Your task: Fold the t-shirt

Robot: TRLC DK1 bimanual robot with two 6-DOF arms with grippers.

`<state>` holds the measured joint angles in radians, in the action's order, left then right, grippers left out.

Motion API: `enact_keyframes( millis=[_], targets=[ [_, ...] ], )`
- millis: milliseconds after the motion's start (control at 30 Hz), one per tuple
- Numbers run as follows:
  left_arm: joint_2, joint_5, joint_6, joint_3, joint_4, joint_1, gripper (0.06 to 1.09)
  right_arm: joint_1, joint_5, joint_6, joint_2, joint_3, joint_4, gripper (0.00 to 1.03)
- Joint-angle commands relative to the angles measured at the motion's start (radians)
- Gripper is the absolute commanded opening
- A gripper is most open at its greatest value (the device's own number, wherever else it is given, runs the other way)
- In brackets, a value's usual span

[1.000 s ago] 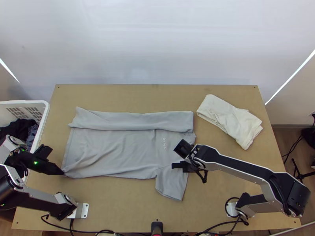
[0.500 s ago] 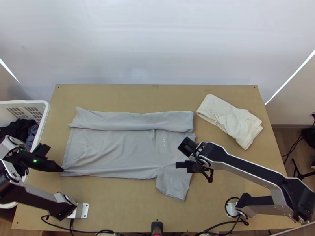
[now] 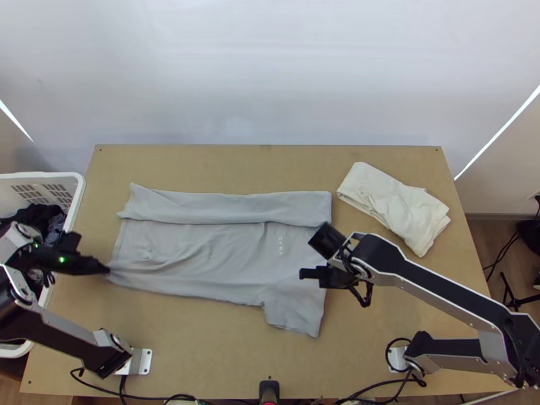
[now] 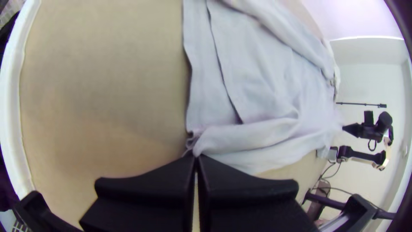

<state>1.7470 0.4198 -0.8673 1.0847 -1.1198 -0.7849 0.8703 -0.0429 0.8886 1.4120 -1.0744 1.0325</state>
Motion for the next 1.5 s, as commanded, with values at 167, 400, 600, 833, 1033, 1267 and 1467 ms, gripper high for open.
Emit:
enact_keyframes(
  millis=[167,400,600,833,1033,1267,1467],
  targets=[
    [0.147,0.119,0.310,0.320,0.055,0.099,0.09,-0.148,0.000,-0.088,0.076,-0.070,0.003,0.03],
    [0.154,0.151,0.356,0.385,0.018,0.147,0.09,-0.225,0.005,-0.122,0.133,-0.187,-0.005,0.03],
    [0.094,0.174,0.315,0.391,-0.074,0.139,0.09,-0.243,0.005,-0.139,0.128,-0.191,0.000,0.03],
    [-0.029,0.192,0.179,0.362,-0.267,0.148,0.09,-0.258,0.005,-0.146,0.131,-0.190,0.001,0.03],
    [-0.207,0.080,0.136,0.230,-0.322,0.153,0.09,-0.260,0.005,-0.146,0.136,-0.177,0.003,0.03],
    [-0.311,0.093,0.051,0.121,-0.302,0.111,0.09,-0.237,0.005,-0.148,0.117,-0.185,0.005,0.03],
    [-0.354,0.112,0.063,0.080,-0.304,0.104,0.09,-0.134,0.001,-0.148,0.074,-0.160,0.075,0.03]
  ],
)
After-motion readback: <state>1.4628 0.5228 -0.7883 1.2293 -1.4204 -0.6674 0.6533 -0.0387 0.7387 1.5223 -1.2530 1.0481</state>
